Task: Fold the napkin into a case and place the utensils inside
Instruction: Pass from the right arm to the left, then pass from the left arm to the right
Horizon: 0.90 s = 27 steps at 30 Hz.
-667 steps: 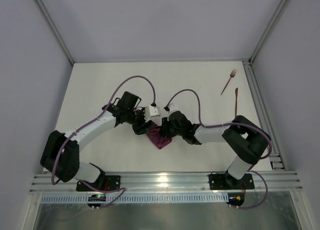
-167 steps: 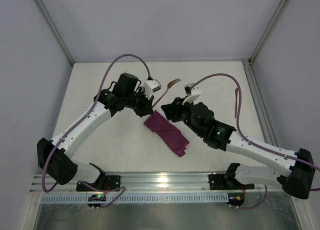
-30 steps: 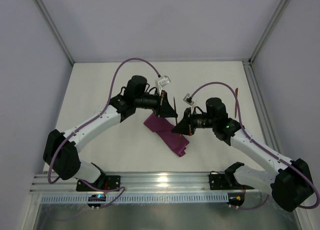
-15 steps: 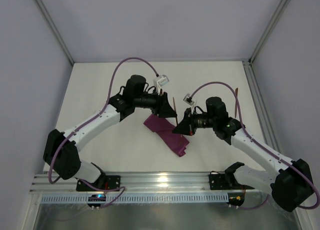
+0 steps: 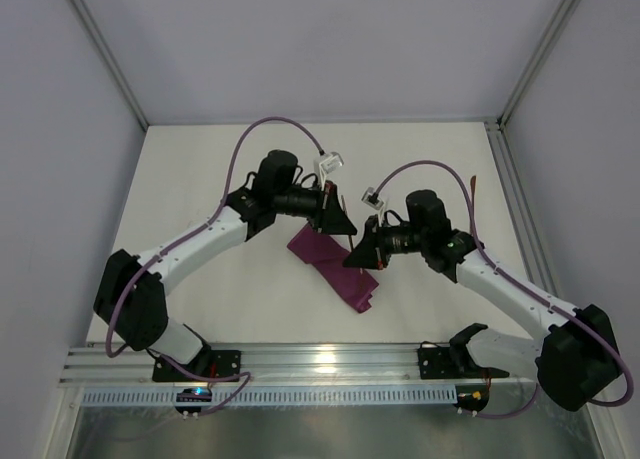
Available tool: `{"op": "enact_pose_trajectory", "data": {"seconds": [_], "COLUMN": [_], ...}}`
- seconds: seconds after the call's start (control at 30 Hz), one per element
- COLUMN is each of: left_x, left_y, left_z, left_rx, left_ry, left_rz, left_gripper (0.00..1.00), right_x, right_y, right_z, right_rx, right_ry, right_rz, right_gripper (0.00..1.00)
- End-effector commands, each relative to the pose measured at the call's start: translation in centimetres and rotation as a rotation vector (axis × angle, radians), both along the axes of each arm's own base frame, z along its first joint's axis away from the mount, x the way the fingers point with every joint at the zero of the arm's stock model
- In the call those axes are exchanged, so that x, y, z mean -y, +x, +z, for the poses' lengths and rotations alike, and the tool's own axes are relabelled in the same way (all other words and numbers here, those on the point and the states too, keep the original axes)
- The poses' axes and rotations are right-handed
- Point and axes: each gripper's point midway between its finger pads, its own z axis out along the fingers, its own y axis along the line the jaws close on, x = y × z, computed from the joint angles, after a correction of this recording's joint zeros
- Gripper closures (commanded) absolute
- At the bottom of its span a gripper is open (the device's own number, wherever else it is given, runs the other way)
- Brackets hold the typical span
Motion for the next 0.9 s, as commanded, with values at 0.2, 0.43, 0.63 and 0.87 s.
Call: {"op": "enact_pose_trajectory", "data": {"seconds": [0.2, 0.43, 0.63, 0.87], "left_x": [-1.9, -8.9, -11.9, -13.5], "left_y": [4.1, 8.3, 9.1, 9.8], "left_z": [-1.2, -3.0, -2.4, -4.3], "left_rx": [0.028, -0.173, -0.173, -0.295], "left_ry": [0.135, 0.233, 0.239, 0.239], "left_rz": [0.258, 0.575, 0.672, 0.741], "left_gripper": [1.00, 1.00, 1.00, 1.00], "right_x": [-0.2, 0.8, 2.0, -0.5], "right_y": [3.4, 5.0, 4.1, 1.1], "right_z": [2.7, 4.6, 4.0, 1.7], "right_rx": [0.155, 0.329, 0.361, 0.281], "right_ry": [-0.036, -0.156, -0.258, -0.182], "right_rz": [-0.083, -0.274, -0.512, -0.514], "right_gripper": [0.74, 0.51, 0.37, 0.37]}}
